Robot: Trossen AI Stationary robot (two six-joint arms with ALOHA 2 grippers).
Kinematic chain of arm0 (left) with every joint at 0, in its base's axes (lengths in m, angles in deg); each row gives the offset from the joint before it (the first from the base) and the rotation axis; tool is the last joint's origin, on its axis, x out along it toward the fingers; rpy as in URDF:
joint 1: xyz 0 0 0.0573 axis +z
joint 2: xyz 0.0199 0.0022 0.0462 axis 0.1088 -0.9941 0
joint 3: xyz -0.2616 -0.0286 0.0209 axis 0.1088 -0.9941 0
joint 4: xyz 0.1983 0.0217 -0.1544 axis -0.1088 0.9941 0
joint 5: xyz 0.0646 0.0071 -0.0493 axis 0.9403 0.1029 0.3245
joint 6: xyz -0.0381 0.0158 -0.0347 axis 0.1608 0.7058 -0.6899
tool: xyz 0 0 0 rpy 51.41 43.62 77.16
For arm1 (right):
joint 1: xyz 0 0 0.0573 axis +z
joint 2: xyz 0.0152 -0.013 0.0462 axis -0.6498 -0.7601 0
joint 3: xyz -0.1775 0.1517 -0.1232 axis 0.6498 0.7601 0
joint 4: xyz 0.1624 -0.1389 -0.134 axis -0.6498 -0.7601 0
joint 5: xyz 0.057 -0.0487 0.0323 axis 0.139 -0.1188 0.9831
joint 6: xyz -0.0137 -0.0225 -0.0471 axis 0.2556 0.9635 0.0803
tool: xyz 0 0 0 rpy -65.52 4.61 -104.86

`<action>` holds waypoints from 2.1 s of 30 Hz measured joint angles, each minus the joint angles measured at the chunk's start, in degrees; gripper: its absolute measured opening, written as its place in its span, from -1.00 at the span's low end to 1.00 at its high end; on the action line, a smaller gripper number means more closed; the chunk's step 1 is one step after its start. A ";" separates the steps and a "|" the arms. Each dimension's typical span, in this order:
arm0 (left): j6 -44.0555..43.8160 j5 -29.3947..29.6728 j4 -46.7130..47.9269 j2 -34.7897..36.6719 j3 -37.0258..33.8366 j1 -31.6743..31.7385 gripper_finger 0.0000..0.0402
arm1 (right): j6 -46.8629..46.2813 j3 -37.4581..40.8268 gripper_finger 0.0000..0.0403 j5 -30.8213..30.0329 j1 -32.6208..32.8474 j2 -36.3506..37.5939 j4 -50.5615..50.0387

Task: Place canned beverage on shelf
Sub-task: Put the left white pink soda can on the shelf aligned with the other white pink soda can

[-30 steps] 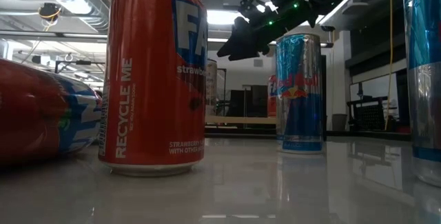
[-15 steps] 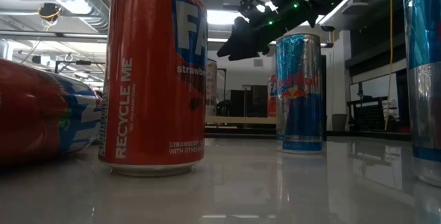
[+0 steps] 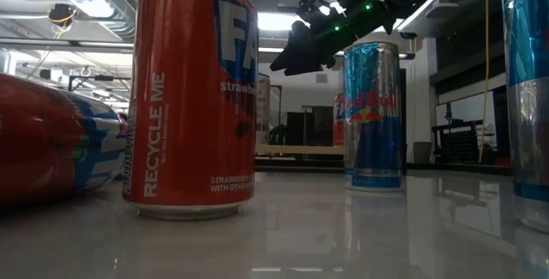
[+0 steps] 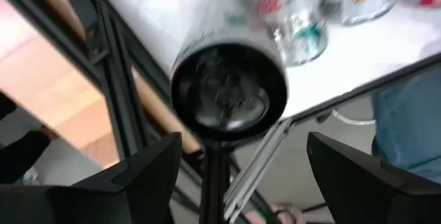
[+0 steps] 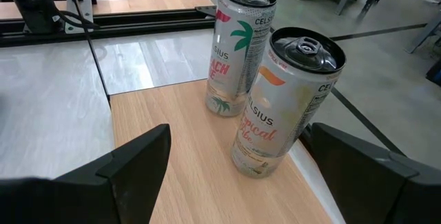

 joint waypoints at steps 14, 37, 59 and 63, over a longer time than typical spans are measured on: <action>-7.40 -0.81 0.73 0.02 0.00 0.00 0.52 | 0.01 0.00 0.72 -0.01 0.00 -0.01 0.00; -10.62 4.19 1.79 -1.09 0.00 0.00 0.52 | 0.01 0.00 0.72 -0.02 0.00 -0.02 -1.12; -11.48 4.77 3.54 -8.43 0.00 0.00 0.52 | 0.03 0.00 0.72 -0.03 0.00 -0.02 -2.20; -11.42 6.57 3.61 -9.97 0.00 0.00 0.52 | 0.03 0.00 0.72 -0.04 0.00 -0.02 -2.16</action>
